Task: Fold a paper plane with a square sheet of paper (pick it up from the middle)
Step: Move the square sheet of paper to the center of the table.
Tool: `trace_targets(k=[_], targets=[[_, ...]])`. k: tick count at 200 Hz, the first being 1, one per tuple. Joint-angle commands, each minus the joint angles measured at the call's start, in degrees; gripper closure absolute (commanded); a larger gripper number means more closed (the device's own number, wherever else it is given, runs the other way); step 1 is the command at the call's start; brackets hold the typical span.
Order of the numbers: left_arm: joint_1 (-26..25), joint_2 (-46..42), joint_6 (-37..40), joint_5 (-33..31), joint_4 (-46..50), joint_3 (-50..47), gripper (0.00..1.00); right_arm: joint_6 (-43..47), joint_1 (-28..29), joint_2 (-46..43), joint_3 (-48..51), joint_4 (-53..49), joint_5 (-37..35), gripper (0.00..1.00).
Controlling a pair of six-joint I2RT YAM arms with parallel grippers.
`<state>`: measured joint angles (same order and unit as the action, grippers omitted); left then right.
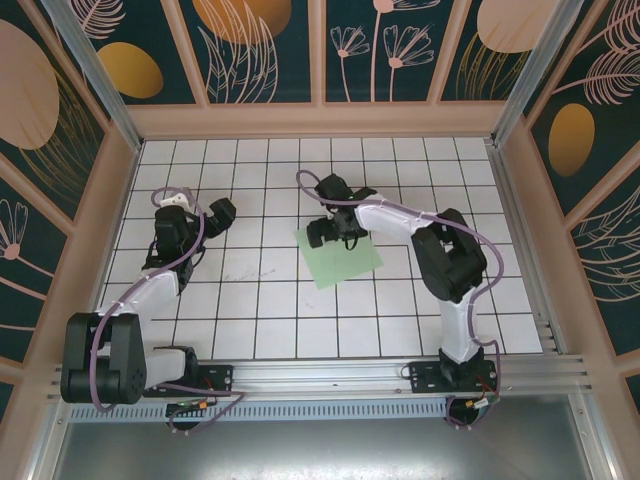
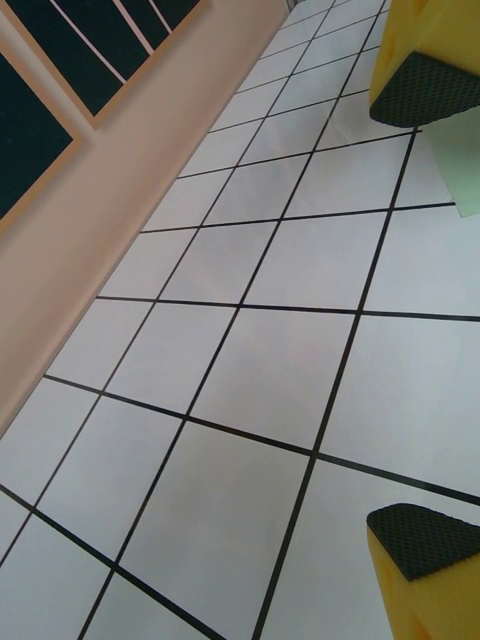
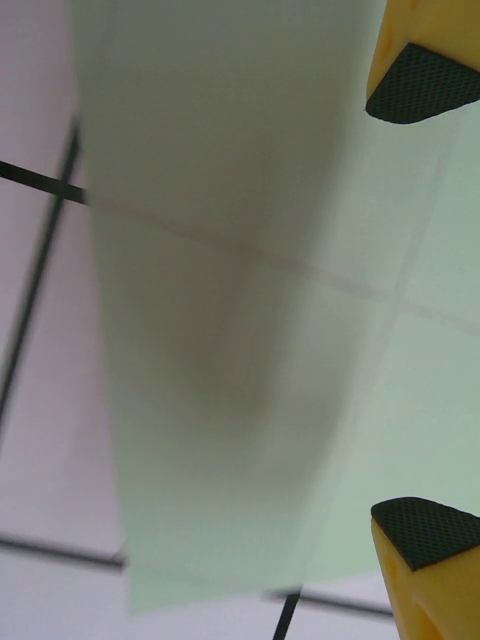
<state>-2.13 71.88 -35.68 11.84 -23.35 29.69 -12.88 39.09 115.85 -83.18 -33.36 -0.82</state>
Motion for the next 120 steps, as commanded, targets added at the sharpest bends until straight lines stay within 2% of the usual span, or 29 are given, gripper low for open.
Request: trace_targets(k=[1, 45, 120], targets=[[0.4, 0.7, -0.3, 1.2, -0.9, -0.4, 0.02, 3.8, 0.1, 2.1, -2.5, -5.2, -0.3, 0.01], [0.4, 2.2, -0.2, 1.4, -1.2, 0.0, 0.01, 2.9, -0.8, 3.8, -1.5, -4.9, 1.3, 0.02], [0.4, 3.2, -1.5, 1.9, -1.8, -0.2, 0.01, 1.5, -1.5, 7.2, 3.8, -2.9, 1.0, 0.12]])
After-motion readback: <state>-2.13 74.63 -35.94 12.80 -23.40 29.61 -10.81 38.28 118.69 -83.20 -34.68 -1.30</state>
